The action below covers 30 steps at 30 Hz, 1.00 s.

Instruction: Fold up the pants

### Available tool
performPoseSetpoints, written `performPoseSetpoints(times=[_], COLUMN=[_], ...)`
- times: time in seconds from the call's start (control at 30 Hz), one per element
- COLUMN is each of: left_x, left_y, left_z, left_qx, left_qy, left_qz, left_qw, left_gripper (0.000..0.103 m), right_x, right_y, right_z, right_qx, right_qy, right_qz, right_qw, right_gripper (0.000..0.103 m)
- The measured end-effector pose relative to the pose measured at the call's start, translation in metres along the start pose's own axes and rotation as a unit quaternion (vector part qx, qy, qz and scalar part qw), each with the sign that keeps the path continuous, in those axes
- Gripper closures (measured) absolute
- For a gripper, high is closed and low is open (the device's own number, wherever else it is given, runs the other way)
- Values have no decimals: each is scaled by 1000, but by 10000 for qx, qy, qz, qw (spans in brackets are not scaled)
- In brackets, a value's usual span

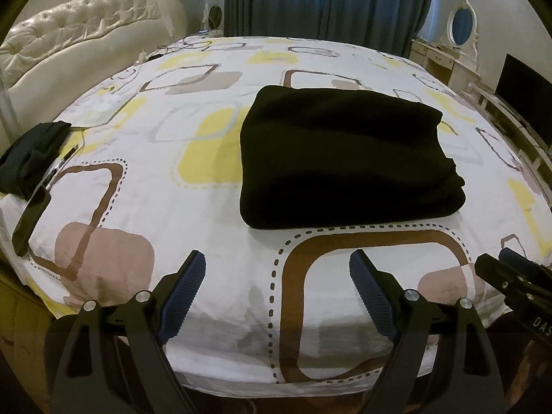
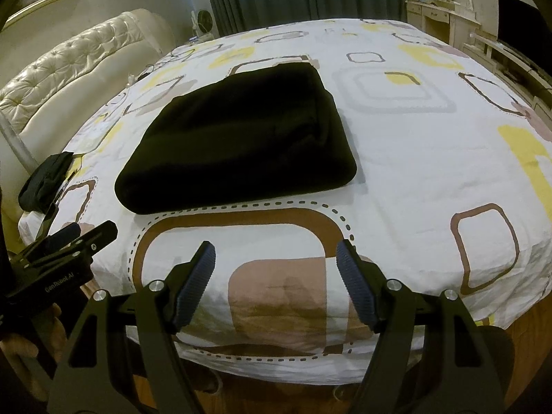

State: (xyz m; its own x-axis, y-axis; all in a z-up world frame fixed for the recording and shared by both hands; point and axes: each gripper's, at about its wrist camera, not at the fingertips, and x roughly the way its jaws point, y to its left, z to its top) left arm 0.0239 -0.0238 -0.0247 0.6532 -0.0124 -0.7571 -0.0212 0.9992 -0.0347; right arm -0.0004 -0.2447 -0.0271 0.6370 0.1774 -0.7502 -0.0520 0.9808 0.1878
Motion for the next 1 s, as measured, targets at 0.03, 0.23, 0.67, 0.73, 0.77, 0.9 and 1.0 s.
performPoseSetpoints(times=[0.03, 0.23, 0.67, 0.73, 0.77, 0.9, 1.0], left_x=[0, 0, -4, -7, -8, -8, -8], left_y=[0, -1, -12, -13, -13, -14, -16], left_z=[0, 1, 5, 5, 6, 7, 7], left_qx=[3, 7, 230, 221, 210, 182, 241], left_qy=[0, 88, -76, -146, -160, -136, -175], left_qz=[-4, 3, 141, 118, 88, 46, 136], left_qw=[10000, 10000, 9996, 9996, 9996, 9997, 9995], left_gripper=[19, 19, 17, 17, 17, 17, 17], right_x=[0, 0, 0, 0, 0, 0, 0], right_y=[0, 0, 0, 0, 0, 0, 0], right_z=[0, 0, 0, 0, 0, 0, 0], right_qx=[-3, 6, 13, 10, 13, 7, 9], right_qy=[-2, 6, 4, 4, 5, 5, 4], right_qz=[-3, 1, 2, -1, 1, 10, 8], right_qw=[10000, 10000, 10000, 10000, 10000, 10000, 10000], right_gripper=[30, 30, 30, 30, 30, 30, 30])
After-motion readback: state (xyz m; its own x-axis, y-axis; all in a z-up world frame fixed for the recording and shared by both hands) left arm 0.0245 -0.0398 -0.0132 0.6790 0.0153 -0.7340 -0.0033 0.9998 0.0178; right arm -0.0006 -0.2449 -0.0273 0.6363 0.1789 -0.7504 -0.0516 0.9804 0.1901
